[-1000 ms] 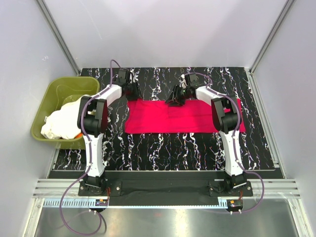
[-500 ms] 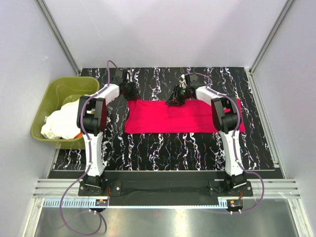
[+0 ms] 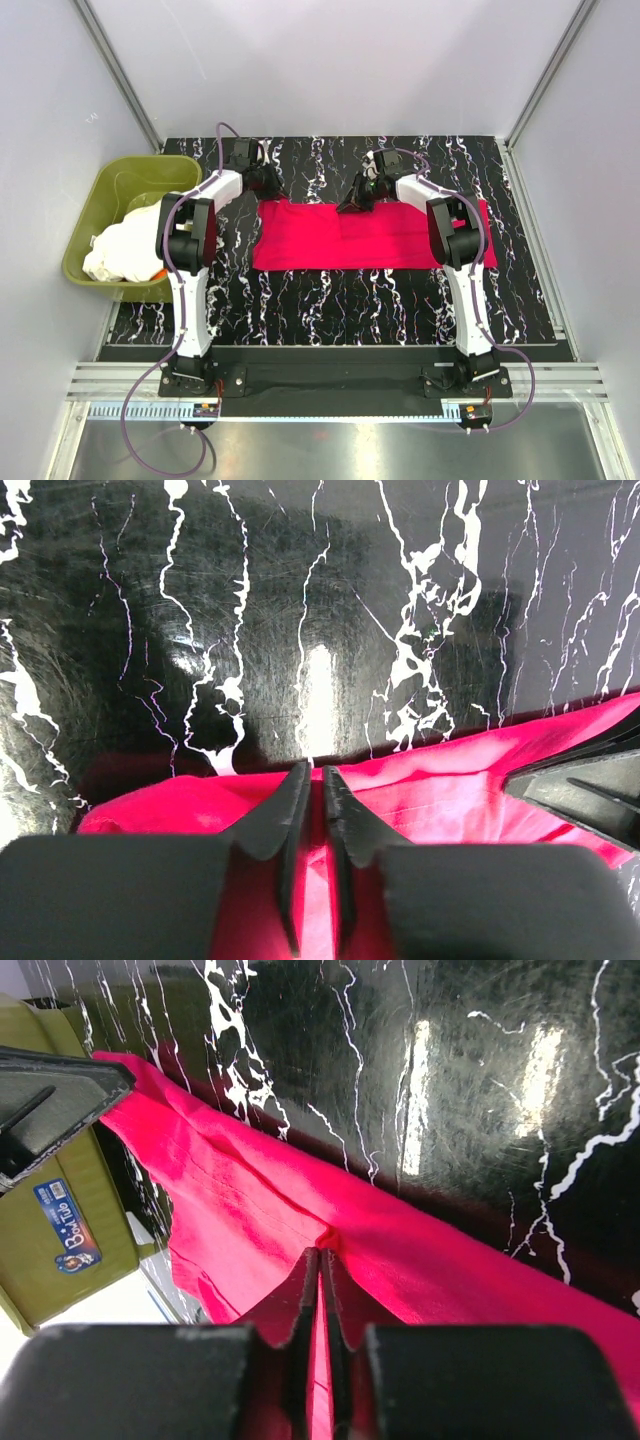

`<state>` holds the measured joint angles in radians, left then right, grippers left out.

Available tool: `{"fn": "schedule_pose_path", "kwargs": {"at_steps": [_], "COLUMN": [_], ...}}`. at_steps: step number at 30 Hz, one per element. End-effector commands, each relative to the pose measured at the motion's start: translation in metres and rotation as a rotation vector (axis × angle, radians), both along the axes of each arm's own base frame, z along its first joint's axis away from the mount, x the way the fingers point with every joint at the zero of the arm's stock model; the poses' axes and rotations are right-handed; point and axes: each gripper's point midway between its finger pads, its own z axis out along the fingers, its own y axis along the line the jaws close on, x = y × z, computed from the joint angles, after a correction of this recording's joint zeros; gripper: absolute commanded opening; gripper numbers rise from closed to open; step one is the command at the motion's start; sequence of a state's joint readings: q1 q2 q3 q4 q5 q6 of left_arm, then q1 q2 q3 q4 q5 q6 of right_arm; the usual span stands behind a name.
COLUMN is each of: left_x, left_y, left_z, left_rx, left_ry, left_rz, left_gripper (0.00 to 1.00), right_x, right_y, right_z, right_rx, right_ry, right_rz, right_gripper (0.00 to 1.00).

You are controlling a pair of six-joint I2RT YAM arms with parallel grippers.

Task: Fold and stack the t-shirts
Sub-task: Fold the tshirt

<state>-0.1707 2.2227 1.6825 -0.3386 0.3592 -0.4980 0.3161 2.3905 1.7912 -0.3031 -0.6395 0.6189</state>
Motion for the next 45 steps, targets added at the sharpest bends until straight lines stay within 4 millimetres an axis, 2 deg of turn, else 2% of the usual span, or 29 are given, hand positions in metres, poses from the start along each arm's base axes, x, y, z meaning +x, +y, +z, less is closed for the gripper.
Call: {"fn": "schedule_pose_path", "kwargs": {"at_steps": [1, 4, 8, 11, 20, 24, 25, 26, 27, 29, 35, 37, 45], "left_x": [0.011, 0.012, 0.012, 0.014, 0.015, 0.013, 0.013, 0.015, 0.009, 0.008, -0.002, -0.009, -0.039], "left_y": [-0.002, -0.001, 0.000, 0.001, 0.003, 0.008, 0.009, 0.010, 0.013, 0.015, 0.015, 0.014, 0.013], "left_z": [0.023, 0.028, 0.034, 0.037, 0.041, 0.044, 0.046, 0.062, 0.059, 0.077, 0.083, 0.077, 0.083], "left_rx": [-0.016, -0.015, -0.016, -0.008, -0.009, 0.006, 0.010, 0.007, 0.014, 0.011, 0.005, -0.003, -0.023], "left_ry": [-0.075, -0.085, -0.096, -0.108, -0.107, -0.107, -0.114, -0.165, -0.166, -0.221, -0.227, -0.212, -0.202], "left_rz": [-0.002, 0.000, 0.009, 0.016, 0.030, 0.045, 0.048, 0.055, 0.064, 0.076, 0.058, 0.060, 0.052], "left_gripper": [0.10, 0.05, 0.00, 0.00, 0.00, 0.00, 0.00, 0.00, 0.00, 0.00, 0.00, 0.00, 0.00], "right_x": [0.015, 0.016, 0.015, 0.013, 0.010, 0.009, 0.010, 0.010, 0.010, 0.009, 0.006, 0.006, -0.003], "right_y": [0.007, 0.005, 0.003, -0.001, -0.004, -0.003, -0.002, -0.002, -0.001, -0.001, -0.003, -0.003, -0.006], "right_z": [0.032, 0.044, 0.061, 0.066, 0.066, 0.058, 0.059, 0.055, 0.055, 0.051, 0.040, 0.041, 0.045], "right_rx": [0.017, 0.006, -0.003, -0.016, -0.027, -0.030, -0.028, -0.028, -0.028, -0.031, -0.042, -0.039, -0.039], "right_ry": [-0.091, -0.118, -0.155, -0.172, -0.178, -0.161, -0.161, -0.150, -0.147, -0.138, -0.112, -0.108, -0.099], "right_rz": [-0.001, -0.010, -0.011, -0.010, 0.000, 0.018, 0.020, 0.019, 0.020, 0.022, 0.021, 0.020, 0.024], "right_gripper": [0.07, 0.00, 0.00, 0.00, 0.00, 0.00, 0.00, 0.00, 0.00, 0.00, 0.00, 0.00, 0.00]}}
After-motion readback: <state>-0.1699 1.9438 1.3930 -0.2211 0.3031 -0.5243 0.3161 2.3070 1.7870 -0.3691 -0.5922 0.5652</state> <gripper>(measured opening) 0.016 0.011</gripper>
